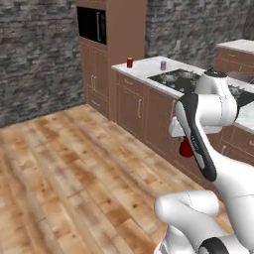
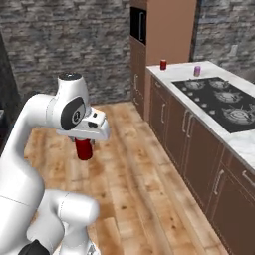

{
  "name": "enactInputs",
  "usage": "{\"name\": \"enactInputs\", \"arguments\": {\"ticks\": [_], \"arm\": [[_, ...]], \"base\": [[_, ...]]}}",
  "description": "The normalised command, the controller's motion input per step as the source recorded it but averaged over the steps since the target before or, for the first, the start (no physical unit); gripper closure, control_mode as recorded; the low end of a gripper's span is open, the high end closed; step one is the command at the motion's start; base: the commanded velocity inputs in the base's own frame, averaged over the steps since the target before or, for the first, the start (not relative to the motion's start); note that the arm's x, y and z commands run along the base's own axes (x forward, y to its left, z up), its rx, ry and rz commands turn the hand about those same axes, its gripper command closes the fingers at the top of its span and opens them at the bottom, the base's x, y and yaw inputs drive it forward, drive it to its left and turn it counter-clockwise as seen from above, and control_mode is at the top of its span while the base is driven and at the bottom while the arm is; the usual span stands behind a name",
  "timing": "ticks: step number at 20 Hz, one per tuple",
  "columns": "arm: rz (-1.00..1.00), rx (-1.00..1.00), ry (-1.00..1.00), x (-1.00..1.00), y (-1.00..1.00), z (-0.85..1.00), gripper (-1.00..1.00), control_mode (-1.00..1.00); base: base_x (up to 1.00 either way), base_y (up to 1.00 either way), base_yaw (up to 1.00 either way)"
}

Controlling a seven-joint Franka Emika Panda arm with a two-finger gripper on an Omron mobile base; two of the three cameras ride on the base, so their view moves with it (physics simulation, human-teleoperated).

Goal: Four empty soda cans are scattered around the kitchen. Gather all the cans and cluster them next to the stove for recycling.

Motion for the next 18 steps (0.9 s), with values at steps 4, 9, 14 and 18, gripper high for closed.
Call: {"name": "enactInputs", "arguments": {"ticks": [4, 9, 14, 18], "arm": [[0.0, 0.0, 0.0, 0.0, 0.0, 0.0, 1.0, 1.0], [0.0, 0.0, 0.0, 0.0, 0.0, 0.0, 1.0, 1.0], [0.0, 0.0, 0.0, 0.0, 0.0, 0.0, 1.0, 1.0], [0.0, 0.0, 0.0, 0.0, 0.0, 0.0, 1.0, 1.0]], "base": [[1.0, 0.73, -0.55], [0.96, 0.74, -0.54], [0.9, 0.81, -0.52], [0.87, 0.85, -0.52]]}}
